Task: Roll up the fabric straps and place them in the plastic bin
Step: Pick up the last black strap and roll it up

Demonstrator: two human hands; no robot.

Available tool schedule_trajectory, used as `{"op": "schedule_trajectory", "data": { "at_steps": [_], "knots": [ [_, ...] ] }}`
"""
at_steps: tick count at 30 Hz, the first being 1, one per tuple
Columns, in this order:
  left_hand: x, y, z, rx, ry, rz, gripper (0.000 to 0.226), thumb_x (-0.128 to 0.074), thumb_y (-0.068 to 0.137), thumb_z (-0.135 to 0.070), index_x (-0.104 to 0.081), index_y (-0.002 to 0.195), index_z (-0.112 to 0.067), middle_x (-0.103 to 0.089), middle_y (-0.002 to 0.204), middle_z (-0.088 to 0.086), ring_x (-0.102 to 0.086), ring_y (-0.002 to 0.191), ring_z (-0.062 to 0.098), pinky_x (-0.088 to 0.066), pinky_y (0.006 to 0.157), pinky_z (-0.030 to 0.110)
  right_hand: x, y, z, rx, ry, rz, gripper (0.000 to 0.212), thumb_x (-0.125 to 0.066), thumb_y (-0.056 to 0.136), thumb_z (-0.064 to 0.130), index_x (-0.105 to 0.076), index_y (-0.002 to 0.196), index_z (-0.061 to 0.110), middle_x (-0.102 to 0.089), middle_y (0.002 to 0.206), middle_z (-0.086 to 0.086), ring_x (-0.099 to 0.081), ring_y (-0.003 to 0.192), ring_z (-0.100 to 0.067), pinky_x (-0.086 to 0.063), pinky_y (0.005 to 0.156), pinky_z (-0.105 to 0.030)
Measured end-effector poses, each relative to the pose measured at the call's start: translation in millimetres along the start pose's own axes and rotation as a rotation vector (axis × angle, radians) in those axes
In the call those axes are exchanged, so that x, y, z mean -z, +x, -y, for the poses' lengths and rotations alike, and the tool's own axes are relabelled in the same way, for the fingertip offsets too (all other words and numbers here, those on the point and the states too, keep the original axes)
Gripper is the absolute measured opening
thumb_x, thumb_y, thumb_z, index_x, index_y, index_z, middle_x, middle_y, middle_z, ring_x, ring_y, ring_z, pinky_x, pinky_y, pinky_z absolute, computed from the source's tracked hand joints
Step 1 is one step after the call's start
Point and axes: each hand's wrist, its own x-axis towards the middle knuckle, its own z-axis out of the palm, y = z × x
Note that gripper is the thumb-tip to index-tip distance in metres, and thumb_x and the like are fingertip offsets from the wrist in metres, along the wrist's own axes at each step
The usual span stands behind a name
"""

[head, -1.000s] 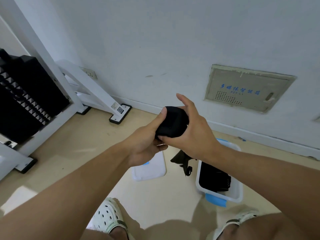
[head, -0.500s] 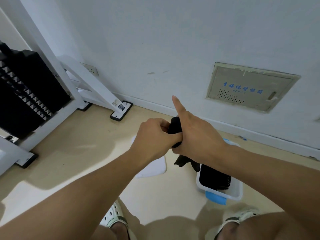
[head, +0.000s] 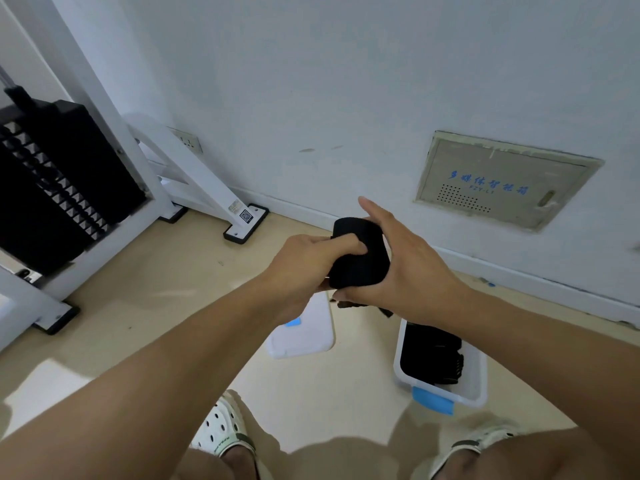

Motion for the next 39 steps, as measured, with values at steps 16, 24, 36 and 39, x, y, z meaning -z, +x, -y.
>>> {"op": "schedule_trajectory", "data": {
  "at_steps": [16,24,36,39],
  "knots": [
    [-17,-3,12,-0.140,0.185,-0.247,0.047,-0.087,0.079,-0.027,-0.062,0.118,-0.020,-0.074,0.100,0.000,-0.074,0.082,0.010,-0.055,0.056,0.013,-8,5,-1,0.164,-0.381,-0.068,0.071,-0.072,0.067,0.057,-0.051,0.131,0.035,-0.046,0.108,0.018,-0.051,0.094,-0.001,-0.051,0.079,-0.024],
    [9,0,2,-0.043,-0.100,0.037,0.046,-0.080,0.088,-0.018,-0.057,0.127,-0.012,-0.077,0.110,0.013,-0.078,0.095,0.030,-0.062,0.086,0.043,3,1,-16,0.171,-0.068,-0.025,0.105,-0.090,0.060,0.055,-0.037,0.149,0.036,-0.048,0.132,0.023,-0.048,0.120,0.008,-0.038,0.098,-0.010],
    [-17,-4,20,-0.203,0.494,-0.203,0.044,-0.076,0.084,-0.035,-0.060,0.124,-0.025,-0.064,0.112,-0.017,-0.069,0.088,0.003,-0.045,0.056,0.009,-11,3,-1,0.035,-0.429,-0.040,0.077,-0.076,0.072,0.043,-0.044,0.141,0.029,-0.052,0.124,0.010,-0.058,0.111,-0.012,-0.051,0.087,-0.029],
    [-16,-3,18,-0.163,0.431,-0.226,0.043,-0.078,0.080,-0.028,-0.062,0.120,-0.021,-0.067,0.111,-0.012,-0.070,0.085,0.006,-0.054,0.060,0.018,-17,2,1,0.056,-0.443,-0.018,0.091,-0.077,0.073,0.045,-0.032,0.151,0.027,-0.050,0.131,0.007,-0.054,0.118,-0.012,-0.050,0.091,-0.029]
  ]
}}
